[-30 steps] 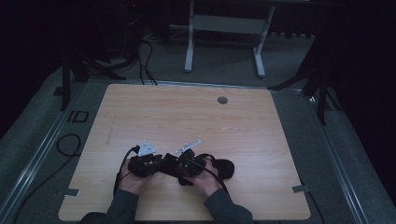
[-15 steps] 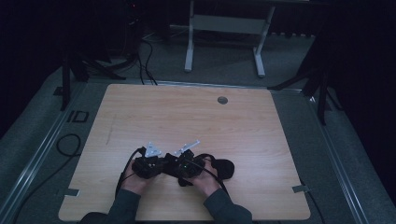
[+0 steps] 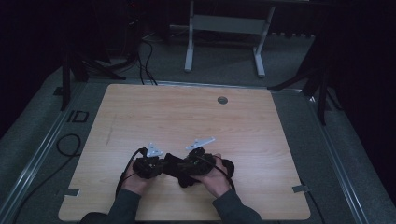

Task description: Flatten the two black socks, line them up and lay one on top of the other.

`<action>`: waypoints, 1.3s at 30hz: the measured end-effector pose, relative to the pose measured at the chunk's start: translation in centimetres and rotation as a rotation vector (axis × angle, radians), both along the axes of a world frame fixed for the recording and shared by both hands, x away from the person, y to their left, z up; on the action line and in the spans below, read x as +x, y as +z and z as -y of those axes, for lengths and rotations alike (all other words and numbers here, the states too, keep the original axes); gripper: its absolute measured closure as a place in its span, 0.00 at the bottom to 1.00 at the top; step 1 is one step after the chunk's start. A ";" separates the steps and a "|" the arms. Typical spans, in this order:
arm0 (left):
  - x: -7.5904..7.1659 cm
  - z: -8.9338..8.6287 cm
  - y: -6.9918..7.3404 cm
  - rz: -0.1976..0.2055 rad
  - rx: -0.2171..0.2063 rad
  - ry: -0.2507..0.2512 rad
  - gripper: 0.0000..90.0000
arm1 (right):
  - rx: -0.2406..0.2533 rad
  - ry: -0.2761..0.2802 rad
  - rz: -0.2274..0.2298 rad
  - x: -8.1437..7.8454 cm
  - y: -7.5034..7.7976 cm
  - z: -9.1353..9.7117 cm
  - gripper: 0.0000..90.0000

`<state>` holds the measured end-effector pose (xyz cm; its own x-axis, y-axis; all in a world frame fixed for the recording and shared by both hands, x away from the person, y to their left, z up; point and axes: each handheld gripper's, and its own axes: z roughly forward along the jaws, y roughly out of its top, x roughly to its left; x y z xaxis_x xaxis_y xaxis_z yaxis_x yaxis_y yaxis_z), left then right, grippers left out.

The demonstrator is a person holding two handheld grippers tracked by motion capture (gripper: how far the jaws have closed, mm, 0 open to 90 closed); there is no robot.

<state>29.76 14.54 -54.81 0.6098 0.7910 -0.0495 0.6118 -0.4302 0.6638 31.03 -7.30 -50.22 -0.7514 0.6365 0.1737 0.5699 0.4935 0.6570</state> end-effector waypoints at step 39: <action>0.0 0.1 0.0 -0.005 0.003 0.008 0.86 | -0.021 -0.278 -0.033 3.0 -3.2 7.5 0.96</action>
